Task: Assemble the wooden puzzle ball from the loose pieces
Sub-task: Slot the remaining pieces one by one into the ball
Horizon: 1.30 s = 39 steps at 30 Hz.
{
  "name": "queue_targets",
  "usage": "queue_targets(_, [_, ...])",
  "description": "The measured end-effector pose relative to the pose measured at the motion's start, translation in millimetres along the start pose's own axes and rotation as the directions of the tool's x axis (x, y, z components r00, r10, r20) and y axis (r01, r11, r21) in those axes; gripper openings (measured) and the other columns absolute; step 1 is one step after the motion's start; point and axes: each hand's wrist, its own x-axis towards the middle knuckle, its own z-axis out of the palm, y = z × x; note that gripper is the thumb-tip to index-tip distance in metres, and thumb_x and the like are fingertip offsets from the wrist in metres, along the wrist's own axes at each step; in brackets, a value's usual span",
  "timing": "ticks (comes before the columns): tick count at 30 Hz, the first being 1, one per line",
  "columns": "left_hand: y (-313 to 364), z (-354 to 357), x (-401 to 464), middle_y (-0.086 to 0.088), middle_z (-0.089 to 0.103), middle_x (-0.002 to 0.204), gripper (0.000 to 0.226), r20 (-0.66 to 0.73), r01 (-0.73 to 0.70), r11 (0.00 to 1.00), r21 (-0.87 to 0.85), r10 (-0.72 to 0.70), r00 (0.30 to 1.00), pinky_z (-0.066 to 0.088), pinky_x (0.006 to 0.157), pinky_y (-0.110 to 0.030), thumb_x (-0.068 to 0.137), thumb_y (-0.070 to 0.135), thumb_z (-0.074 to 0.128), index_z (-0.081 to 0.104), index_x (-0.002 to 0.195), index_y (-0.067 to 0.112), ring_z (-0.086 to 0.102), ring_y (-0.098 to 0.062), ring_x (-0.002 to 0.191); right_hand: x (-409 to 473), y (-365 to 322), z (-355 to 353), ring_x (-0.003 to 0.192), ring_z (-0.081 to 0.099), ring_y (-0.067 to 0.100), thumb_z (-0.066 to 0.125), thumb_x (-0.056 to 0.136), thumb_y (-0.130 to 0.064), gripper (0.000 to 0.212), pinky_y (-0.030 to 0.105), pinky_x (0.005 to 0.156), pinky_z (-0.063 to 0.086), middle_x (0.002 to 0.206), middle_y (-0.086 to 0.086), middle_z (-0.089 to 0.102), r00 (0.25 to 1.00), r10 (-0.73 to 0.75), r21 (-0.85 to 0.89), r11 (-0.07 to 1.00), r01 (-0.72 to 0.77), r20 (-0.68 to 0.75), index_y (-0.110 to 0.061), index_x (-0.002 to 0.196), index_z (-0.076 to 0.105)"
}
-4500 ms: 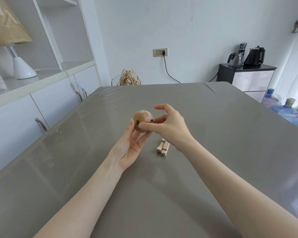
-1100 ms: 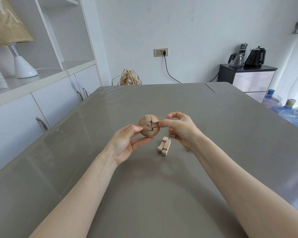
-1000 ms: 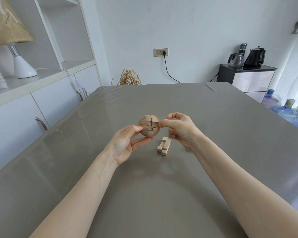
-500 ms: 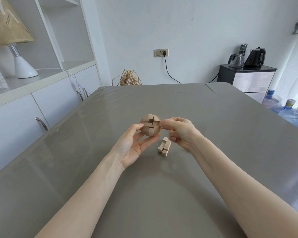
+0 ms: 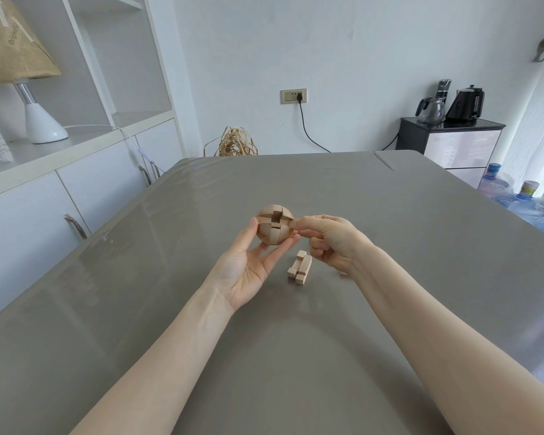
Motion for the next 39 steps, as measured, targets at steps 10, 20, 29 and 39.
queue_targets(10, [-0.9, 2.9, -2.6, -0.037, 0.053, 0.124, 0.028, 0.024, 0.035, 0.985, -0.171, -0.031, 0.999, 0.060, 0.072, -0.042, 0.097, 0.022, 0.049, 0.060, 0.112, 0.001, 0.058, -0.047, 0.110, -2.7, -1.8, 0.1, 0.032, 0.024, 0.006, 0.074, 0.075, -0.001, 0.036, 0.016, 0.035, 0.027, 0.054, -0.001, 0.065, 0.999, 0.018, -0.003, 1.000, -0.017, 0.032, -0.016, 0.068, 0.042])
queue_targets(20, [-2.3, 3.6, -0.9, -0.035, 0.055, 0.123, 0.032, -0.009, -0.046, 0.994, -0.095, 0.045, 0.999, 0.060, 0.071, -0.039, 0.098, 0.020, 0.047, 0.053, 0.124, 0.002, 0.059, -0.046, 0.109, -2.8, -2.2, 1.3, 0.035, 0.022, 0.007, 0.076, 0.073, -0.002, 0.041, 0.017, 0.037, 0.026, 0.070, 0.005, 0.067, 0.998, -0.014, -0.027, 1.000, 0.015, 0.054, -0.018, 0.065, 0.039])
queue_targets(29, [-3.0, 7.8, -3.6, -0.032, 0.060, 0.118, 0.028, -0.022, -0.096, 0.995, -0.038, 0.096, 0.995, 0.057, 0.081, -0.045, 0.098, 0.021, 0.048, 0.054, 0.118, 0.003, 0.057, -0.045, 0.114, -0.6, -2.8, -3.8, 0.039, 0.027, 0.007, 0.076, 0.073, -0.004, 0.035, 0.016, 0.040, 0.030, 0.047, -0.009, 0.040, 0.992, -0.003, -0.068, 0.998, 0.012, 0.129, -0.019, 0.065, 0.046])
queue_targets(39, [-1.5, 3.8, -1.7, -0.029, 0.062, 0.117, 0.029, -0.020, -0.119, 0.993, 0.026, 0.119, 0.993, 0.055, 0.085, -0.045, 0.098, 0.023, 0.046, 0.052, 0.121, 0.006, 0.061, -0.039, 0.111, -0.9, -3.9, -5.9, 0.046, 0.032, 0.010, 0.078, 0.071, -0.004, 0.027, 0.019, 0.049, 0.038, 0.063, -0.003, 0.044, 0.987, -0.063, -0.143, 0.986, 0.084, 0.146, -0.017, 0.069, 0.054])
